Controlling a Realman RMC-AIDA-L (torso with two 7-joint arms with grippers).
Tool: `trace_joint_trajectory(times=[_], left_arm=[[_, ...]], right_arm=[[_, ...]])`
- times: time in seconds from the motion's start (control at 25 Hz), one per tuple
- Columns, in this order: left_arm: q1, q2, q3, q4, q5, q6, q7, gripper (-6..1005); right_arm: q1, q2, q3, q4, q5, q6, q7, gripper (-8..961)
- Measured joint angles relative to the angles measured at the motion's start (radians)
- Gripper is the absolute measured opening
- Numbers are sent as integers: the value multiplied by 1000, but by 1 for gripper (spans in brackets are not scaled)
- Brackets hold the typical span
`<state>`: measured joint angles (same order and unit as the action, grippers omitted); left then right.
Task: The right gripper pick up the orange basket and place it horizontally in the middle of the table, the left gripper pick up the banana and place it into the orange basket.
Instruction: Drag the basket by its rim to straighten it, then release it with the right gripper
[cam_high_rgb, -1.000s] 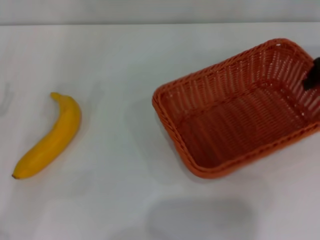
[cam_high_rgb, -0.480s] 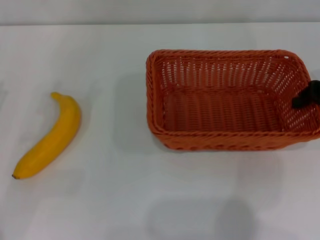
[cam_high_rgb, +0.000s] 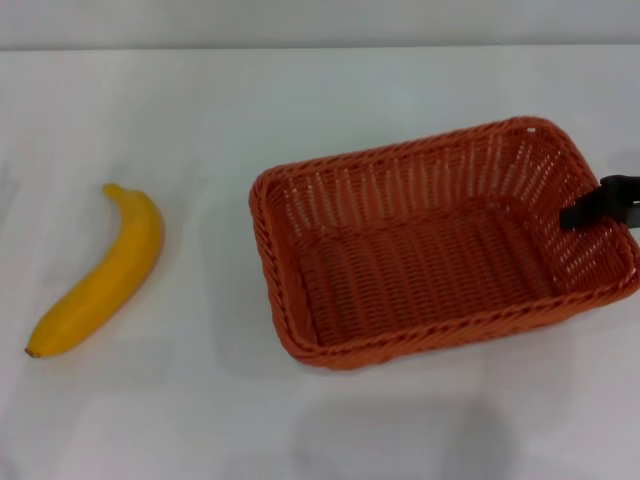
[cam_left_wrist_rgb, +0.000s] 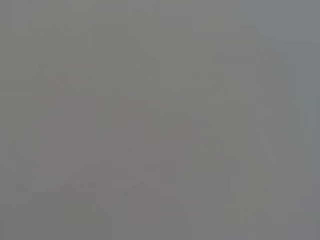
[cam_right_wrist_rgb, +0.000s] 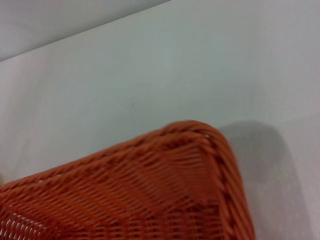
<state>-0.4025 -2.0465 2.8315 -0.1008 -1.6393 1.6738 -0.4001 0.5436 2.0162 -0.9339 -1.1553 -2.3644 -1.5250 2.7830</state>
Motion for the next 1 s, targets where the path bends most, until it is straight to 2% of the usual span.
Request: trace_joint_trajectory(times=[0.24, 0.36, 0.48, 0.8, 1.0], left_arm=[[-4, -14, 0, -19, -1, 1, -1, 890], [-4, -17, 0, -20, -1, 1, -1, 891], [-5, -18, 3, -20, -2, 1, -1, 892], [-6, -17, 8, -21, 13, -9, -27, 892], [-6, -11, 8, -51, 56, -23, -89, 892]], right_arm=[[-6, -4, 25, 2, 15, -16, -7, 221], [-3, -8, 51, 2, 16, -51, -15, 339], [0, -10, 65, 2, 16, -101, -17, 458], [-1, -8, 67, 2, 17, -203, -18, 693], [-2, -7, 65, 0, 24, -244, -27, 783]])
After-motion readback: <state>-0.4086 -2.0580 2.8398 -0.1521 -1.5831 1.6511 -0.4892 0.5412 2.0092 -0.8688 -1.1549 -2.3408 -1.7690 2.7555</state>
